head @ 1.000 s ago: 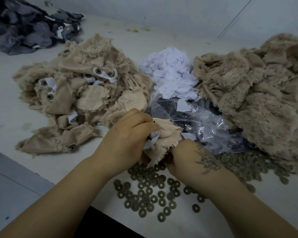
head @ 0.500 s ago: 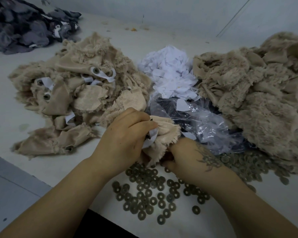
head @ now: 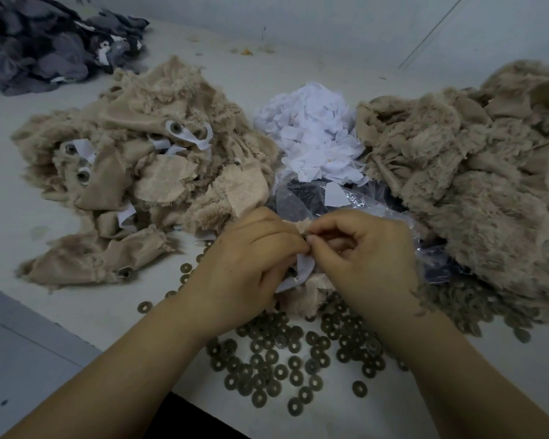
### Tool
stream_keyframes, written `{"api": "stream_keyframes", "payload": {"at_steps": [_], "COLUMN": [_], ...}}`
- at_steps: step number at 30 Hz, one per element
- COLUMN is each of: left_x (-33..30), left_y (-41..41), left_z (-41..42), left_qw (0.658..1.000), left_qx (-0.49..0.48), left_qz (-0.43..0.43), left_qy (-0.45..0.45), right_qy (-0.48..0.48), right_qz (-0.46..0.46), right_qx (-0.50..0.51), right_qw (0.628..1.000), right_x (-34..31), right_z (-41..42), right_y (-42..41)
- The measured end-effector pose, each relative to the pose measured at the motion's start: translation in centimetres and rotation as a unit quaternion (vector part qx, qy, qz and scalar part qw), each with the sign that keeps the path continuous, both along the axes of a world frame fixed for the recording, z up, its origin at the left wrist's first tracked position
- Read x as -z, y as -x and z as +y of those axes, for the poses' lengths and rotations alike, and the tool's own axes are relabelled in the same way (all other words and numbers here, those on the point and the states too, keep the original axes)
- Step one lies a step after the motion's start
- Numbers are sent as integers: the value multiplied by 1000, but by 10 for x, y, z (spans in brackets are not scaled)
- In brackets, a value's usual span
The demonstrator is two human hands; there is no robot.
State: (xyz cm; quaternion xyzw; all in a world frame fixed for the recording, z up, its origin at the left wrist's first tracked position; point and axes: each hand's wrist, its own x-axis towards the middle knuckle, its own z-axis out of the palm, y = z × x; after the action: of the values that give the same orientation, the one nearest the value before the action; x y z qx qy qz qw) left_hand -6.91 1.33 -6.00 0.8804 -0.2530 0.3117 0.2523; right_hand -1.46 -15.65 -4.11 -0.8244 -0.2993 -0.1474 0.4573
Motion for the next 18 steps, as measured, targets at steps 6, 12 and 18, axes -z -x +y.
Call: {"api": "stream_keyframes", "payload": {"at_steps": [6,12,18], "left_x": [-2,-1,1], "left_y": [3,4,2], "left_z": [-3,-4,-3], "left_qw": [996,983,980], "left_qx": [-49,-88,-105], "left_qz": [10,43,52], "left_qy": [68,156,164], "right_qy": [-23,-13,-58], "right_qz": [9,2,69], "right_qx": [-11,-42,-83], "right_qw": [1000,999,993], "right_x": [0,-5,-5], "right_z": [0,-1,1], "right_y": [0,1,3]}}
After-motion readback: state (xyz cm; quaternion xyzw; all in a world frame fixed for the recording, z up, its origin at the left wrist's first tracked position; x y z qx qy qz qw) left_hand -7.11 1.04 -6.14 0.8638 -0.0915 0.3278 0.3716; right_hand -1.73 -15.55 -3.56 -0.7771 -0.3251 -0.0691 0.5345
